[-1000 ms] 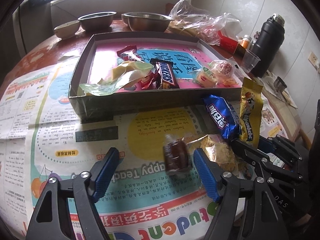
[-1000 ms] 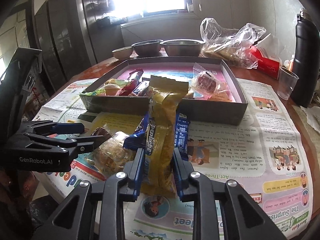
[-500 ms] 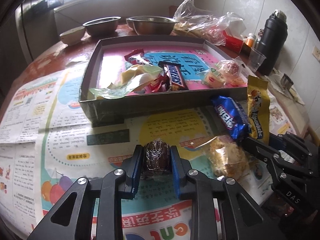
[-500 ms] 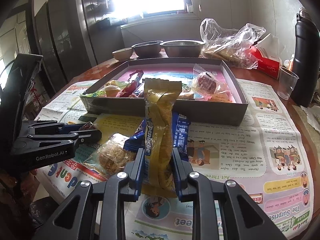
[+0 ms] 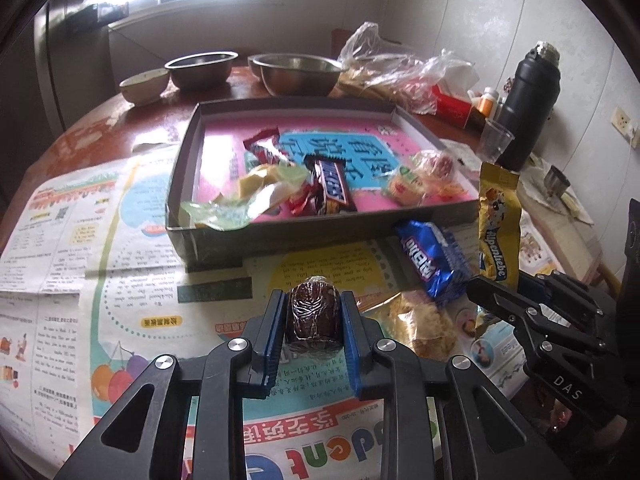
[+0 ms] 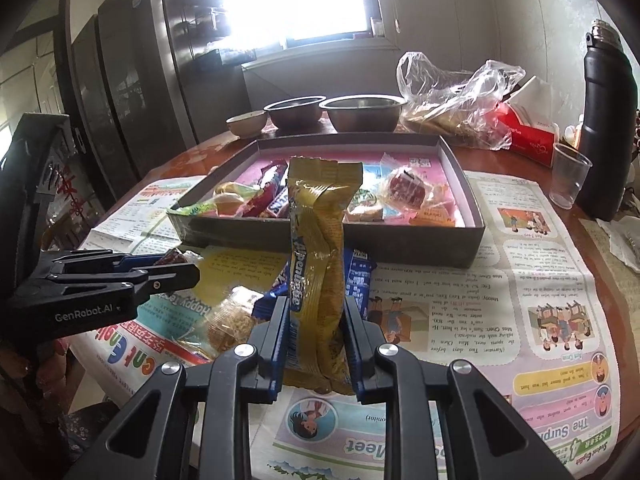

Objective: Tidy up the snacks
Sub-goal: 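Carry the chocolate and gold wafer bar over the gray tray with both tools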

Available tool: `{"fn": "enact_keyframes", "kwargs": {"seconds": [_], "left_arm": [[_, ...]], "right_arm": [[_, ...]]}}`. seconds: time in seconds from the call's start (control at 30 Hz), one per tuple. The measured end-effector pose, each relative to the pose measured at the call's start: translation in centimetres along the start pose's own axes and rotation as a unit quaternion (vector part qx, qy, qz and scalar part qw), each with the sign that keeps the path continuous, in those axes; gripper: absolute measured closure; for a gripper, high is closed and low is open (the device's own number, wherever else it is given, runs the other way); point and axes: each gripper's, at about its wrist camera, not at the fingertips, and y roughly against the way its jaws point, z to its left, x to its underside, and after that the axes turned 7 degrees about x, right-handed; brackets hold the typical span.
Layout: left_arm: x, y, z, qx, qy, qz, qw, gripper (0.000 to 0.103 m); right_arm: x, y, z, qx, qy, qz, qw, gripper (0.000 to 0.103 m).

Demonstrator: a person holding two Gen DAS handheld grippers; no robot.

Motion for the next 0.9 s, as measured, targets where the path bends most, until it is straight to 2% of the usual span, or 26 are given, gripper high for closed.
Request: {"fn": "enact_keyframes", "kwargs": {"seconds": [0.5,0.9], "left_arm": [[-3.3,1.3,0.2,0.009,0.014,-0.044,0.9989,0.076],[-5.9,-0.1,-0.4,0.019,0.009,-0.055,0.9983,0.076]], "right_arm": [[-3.1,0.8,-1.8,0.005,-0.021,-0.037,0.999,0.077],[-5.7,0.1,-2.9,0.007,-0.030,-0.056,0.998,0.077]]}}
